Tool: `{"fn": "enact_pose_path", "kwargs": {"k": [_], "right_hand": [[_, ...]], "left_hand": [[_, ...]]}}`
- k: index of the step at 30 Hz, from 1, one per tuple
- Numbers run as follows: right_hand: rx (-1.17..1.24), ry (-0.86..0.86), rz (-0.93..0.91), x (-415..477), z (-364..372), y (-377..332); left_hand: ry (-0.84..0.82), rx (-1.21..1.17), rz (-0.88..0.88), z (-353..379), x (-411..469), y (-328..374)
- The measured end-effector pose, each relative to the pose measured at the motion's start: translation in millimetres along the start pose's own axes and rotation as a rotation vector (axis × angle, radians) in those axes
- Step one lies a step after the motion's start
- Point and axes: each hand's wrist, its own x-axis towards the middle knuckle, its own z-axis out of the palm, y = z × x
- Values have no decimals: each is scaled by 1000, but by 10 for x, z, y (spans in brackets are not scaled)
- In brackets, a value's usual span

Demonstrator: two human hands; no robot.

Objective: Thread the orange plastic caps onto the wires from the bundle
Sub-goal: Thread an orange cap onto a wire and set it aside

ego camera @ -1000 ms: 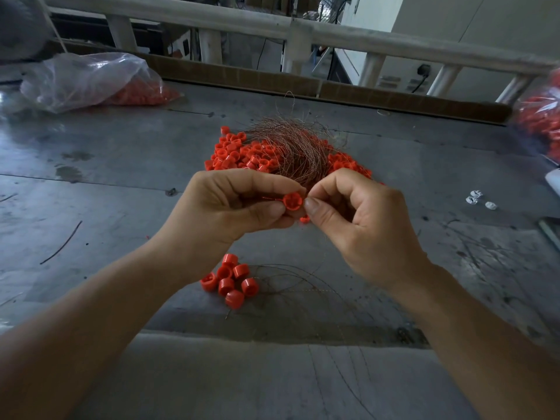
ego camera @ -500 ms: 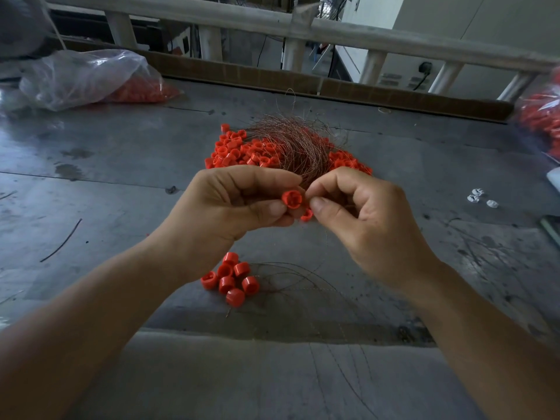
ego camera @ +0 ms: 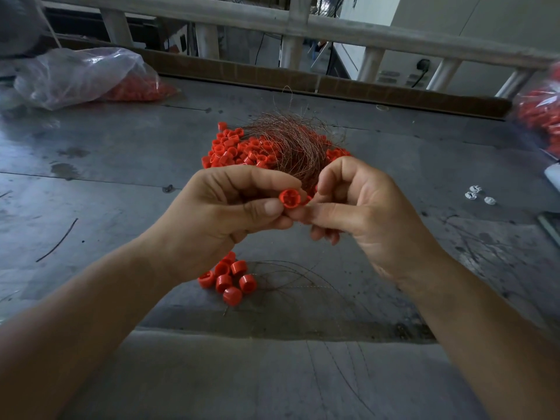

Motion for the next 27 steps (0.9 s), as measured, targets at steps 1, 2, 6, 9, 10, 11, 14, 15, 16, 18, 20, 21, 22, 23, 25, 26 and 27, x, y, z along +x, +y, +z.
{"fn": "enact_pose_path", "kwargs": {"k": [1, 2, 6, 9, 10, 11, 14, 15, 16, 18, 20, 21, 22, 23, 25, 26, 27], "right_hand": [[20, -14, 14, -2, 10, 1], [37, -27, 23, -5, 21, 3], [55, -23, 45, -8, 40, 7], [61, -44, 52, -9, 40, 3], [49, -50, 53, -4, 31, 4], [19, -40, 47, 3, 10, 6], [-127, 115, -1, 72, -123, 54], [-173, 195, -7, 98, -184, 73], [-211, 271, -9, 125, -250, 94], [-299, 381, -17, 164, -375, 140], [-450, 427, -37, 189, -453, 201], [-538, 421, -41, 200, -467, 232], [-628, 398, -31, 209, -466, 268], [-716, 362, -9, 216, -457, 306], [-864, 283, 40, 220, -442, 380], [-911, 261, 50, 225, -444, 404], [-947, 261, 51, 233, -455, 416]], "left_hand": [[-17, -3, -5, 3, -3, -4], [-32, -4, -12, 5, -4, -9], [-75, -21, -32, 6, -2, -14], [-63, -55, -52, -4, 0, -15], [-54, -63, -57, -6, 2, -16], [-44, -71, -62, -10, 5, -16], [-3, -103, -75, -17, 20, -14], [16, -112, -80, -19, 24, -12], [34, -117, -83, -21, 26, -11], [51, -121, -87, -23, 26, -9], [57, -123, -91, -23, 25, -7], [57, -122, -94, -24, 24, -6], [57, -121, -95, -25, 24, -7], [54, -119, -97, -25, 24, -6], [46, -113, -97, -25, 21, -5], [44, -111, -97, -27, 17, -10], [42, -110, -100, -30, 17, -12]]}}
